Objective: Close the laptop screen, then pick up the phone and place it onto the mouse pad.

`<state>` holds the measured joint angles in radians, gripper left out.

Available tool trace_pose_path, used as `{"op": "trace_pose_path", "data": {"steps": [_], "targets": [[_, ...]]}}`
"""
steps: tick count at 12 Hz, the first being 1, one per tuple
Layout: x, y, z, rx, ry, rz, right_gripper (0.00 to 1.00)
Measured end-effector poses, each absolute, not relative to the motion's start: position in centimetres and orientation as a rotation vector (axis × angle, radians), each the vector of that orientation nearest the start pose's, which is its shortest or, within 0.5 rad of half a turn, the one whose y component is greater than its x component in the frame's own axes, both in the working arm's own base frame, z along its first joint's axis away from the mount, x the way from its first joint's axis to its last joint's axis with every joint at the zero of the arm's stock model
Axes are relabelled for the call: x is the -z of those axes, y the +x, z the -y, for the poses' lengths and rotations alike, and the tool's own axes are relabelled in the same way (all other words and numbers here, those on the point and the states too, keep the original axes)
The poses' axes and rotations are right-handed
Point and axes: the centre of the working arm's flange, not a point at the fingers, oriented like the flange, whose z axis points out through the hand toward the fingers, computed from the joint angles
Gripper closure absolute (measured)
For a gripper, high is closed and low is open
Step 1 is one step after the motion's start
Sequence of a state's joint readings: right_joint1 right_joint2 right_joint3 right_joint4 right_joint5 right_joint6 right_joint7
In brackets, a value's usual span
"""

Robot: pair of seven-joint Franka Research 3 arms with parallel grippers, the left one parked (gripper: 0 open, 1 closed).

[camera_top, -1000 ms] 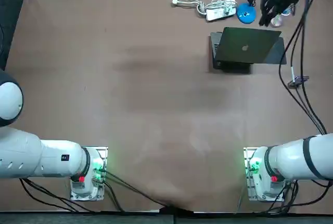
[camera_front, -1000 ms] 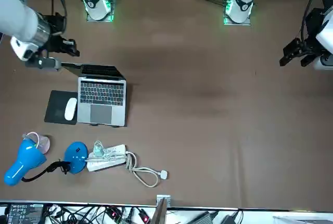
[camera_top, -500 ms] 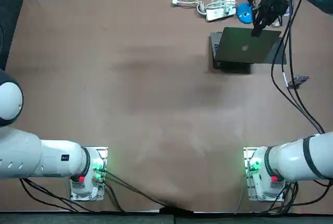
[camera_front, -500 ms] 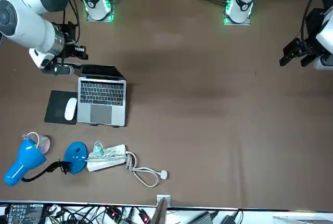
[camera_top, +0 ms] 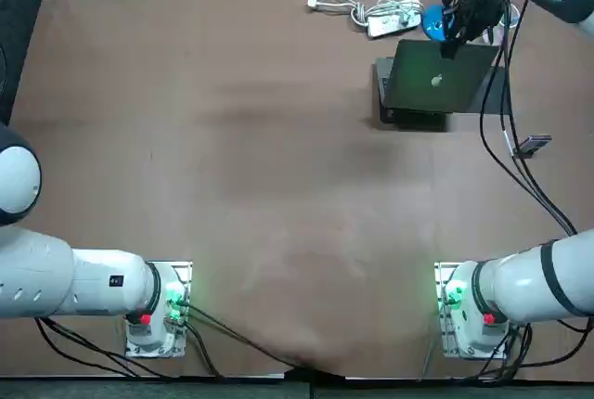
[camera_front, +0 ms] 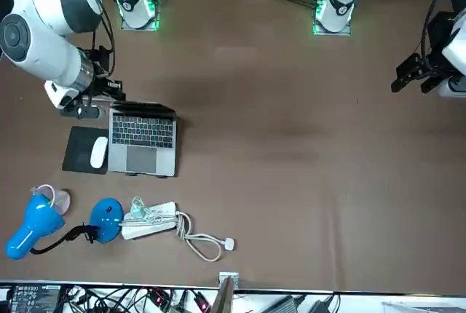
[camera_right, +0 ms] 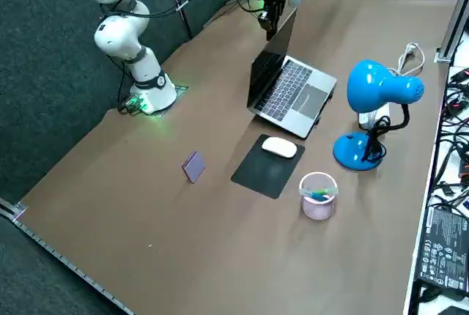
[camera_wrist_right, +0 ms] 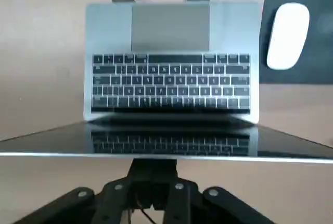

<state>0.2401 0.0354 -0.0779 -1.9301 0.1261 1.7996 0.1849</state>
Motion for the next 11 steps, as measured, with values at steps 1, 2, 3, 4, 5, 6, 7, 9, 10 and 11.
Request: {"op": "trace_pose_path", "data": {"steps": [1,2,3,4,5,6,7,9,10,11], "targets": [[-45.1,54.5,-10.0,-0.256,-3.041,-0.096,0.98],[-44.5,54.9,-10.1,-0.236,-3.043,-0.099,0.98],[-43.7,55.4,-10.2,-0.219,-3.044,-0.103,0.98],[-42.9,55.9,-10.2,-0.206,-3.046,-0.106,0.98],[-41.9,56.4,-10.3,-0.197,-3.048,-0.11,0.98],[-40.8,56.9,-10.3,-0.194,-3.051,-0.114,0.98],[-39.7,57.3,-10.4,-0.195,-3.054,-0.119,0.98],[-37.5,58.0,-10.3,-0.199,-3.06,-0.129,0.98],[-35.3,58.5,-10.1,-0.211,-3.067,-0.139,0.98],[-34.2,58.8,-10.0,-0.217,-3.07,-0.144,0.98]]}}
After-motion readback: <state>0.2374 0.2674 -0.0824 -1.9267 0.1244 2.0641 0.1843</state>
